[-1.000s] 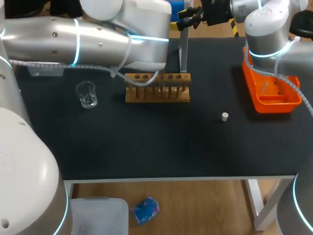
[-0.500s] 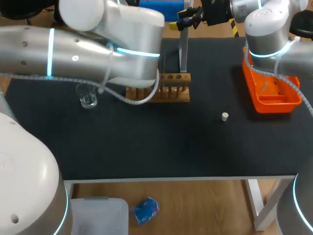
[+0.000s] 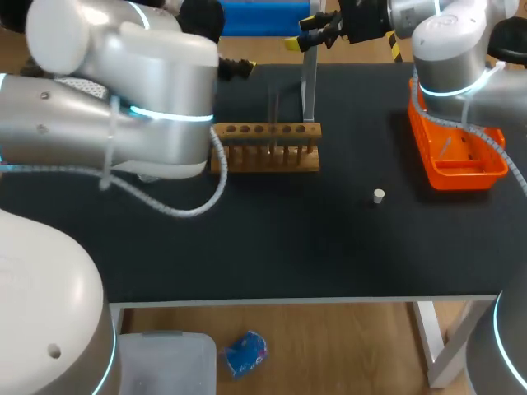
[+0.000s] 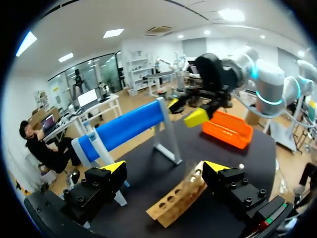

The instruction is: Invert the test tube, pick up the pipette, mount the tip to pipette, aspirate from beaker and dispense into the tube, eject the tip, return the pipette, and cap with the stopper.

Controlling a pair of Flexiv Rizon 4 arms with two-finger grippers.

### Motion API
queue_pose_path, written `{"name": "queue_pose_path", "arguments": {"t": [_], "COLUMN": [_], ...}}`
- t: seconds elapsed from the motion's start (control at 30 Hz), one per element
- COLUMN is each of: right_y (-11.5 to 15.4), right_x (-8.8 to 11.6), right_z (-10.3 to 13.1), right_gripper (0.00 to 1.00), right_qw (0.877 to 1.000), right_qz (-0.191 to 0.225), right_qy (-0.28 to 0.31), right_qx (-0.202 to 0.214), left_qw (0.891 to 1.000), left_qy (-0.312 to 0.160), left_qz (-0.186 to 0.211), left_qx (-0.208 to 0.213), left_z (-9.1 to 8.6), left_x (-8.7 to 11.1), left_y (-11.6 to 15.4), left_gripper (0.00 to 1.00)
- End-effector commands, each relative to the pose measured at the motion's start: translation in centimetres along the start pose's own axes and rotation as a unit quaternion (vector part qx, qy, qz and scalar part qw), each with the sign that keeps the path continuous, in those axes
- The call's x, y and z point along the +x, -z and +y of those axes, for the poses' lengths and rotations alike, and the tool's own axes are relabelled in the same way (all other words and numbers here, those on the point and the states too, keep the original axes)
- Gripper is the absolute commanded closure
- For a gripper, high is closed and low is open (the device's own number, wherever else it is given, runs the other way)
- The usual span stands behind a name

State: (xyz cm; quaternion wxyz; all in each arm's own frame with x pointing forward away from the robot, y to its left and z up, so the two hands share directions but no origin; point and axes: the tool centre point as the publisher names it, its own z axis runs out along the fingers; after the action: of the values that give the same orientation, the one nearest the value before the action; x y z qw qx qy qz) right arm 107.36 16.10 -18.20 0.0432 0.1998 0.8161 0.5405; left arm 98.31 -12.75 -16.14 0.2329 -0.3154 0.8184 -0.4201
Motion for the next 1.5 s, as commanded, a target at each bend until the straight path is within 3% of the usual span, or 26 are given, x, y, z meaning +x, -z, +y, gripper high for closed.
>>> {"name": "queue_pose_path", "arguments": {"t": [0.03, 0.17, 0.33, 0.53, 0.73, 0.83, 1.4, 1.5], "right_y": [0.1, 0.1, 0.1, 3.6, 8.1, 9.5, 9.5, 9.5], "right_x": [-0.1, -0.1, -0.1, 3.1, 5.8, 6.6, 6.6, 6.6], "right_z": [0.1, 0.1, 0.1, -0.5, -3.5, -4.7, -4.7, -4.7], "right_gripper": [0.00, 0.00, 0.00, 0.00, 0.00, 0.00, 0.00, 0.00], "right_qw": [1.000, 1.000, 1.000, 1.000, 0.999, 0.999, 0.999, 0.999], "right_qz": [0.002, 0.002, 0.002, -0.016, -0.035, -0.015, -0.015, -0.015], "right_qy": [-0.001, -0.001, -0.001, 0.013, 0.015, 0.043, 0.043, 0.043], "right_qx": [0.002, 0.002, 0.002, 0.002, -0.011, -0.008, -0.008, -0.008], "left_qw": [0.970, 0.963, 0.962, 0.949, 0.943, 0.952, 0.952, 0.964], "left_qy": [-0.057, -0.074, -0.078, -0.084, -0.084, -0.078, -0.078, -0.088], "left_qz": [0.237, 0.260, 0.262, 0.302, 0.321, 0.297, 0.297, 0.249], "left_qx": [-0.003, -0.010, -0.017, -0.020, -0.012, -0.003, -0.003, -0.010], "left_z": [0.4, 0.3, 0.4, 1.0, 1.0, 1.1, 1.1, 1.3], "left_x": [0.6, 1.4, 2.0, 3.0, 3.8, 3.8, 3.8, 3.3], "left_y": [2.9, 2.8, 2.5, 2.2, 1.4, 0.6, 0.6, 0.4], "left_gripper": [0.00, 0.00, 0.00, 0.00, 0.00, 0.00, 0.00, 0.00]}}
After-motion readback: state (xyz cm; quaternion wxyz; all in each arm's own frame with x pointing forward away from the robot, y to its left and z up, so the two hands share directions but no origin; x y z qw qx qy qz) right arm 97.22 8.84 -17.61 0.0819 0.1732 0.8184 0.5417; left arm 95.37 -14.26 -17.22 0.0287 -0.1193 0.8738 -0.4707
